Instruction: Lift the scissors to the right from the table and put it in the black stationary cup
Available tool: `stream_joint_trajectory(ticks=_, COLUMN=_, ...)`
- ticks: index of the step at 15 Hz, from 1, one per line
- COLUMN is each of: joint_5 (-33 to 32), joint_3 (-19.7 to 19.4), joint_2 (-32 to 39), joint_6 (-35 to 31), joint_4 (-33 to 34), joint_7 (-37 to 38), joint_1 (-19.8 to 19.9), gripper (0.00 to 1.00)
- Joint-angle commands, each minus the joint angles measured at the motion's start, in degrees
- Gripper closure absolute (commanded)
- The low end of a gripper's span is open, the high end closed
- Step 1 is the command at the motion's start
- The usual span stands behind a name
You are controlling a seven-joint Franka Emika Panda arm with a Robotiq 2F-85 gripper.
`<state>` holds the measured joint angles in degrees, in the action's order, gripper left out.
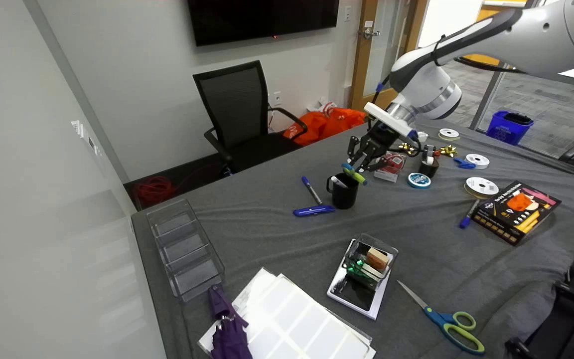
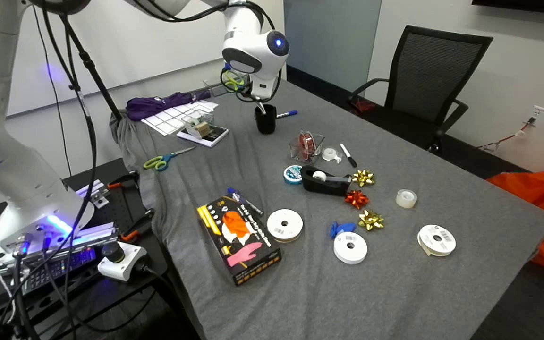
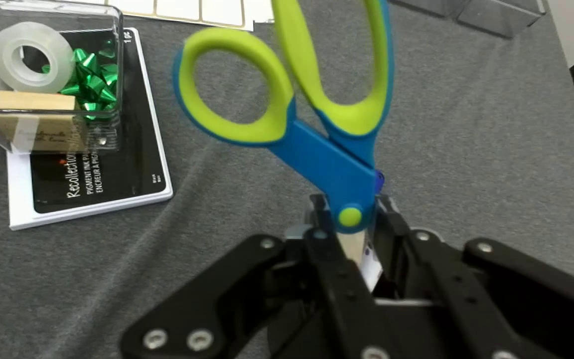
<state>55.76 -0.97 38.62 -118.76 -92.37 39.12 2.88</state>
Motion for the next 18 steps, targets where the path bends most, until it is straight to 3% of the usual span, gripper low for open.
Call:
stream_joint_trajectory(ticks=1, joint_5=0.7, joint_3=-0.3, joint_2=3.5, joint_6=0.9, joint_4=4.6, joint_7=3.1, joint_1=0.1, gripper=0.94)
stream_joint_trajectory(ticks=17, joint_5=-1.8, joint_3=-1.6, joint_2=11.7, joint_6=-1.9, joint_4=12.7, joint_7=9.2, joint_1=-0.1, gripper=0.94)
stream_joint_trajectory(ticks=18, joint_5=-2.1, joint_3=-1.6, joint_2=11.8, joint_6=-1.8, joint_4=12.8, joint_7=9.5, joint_1=-0.1, gripper=0.65)
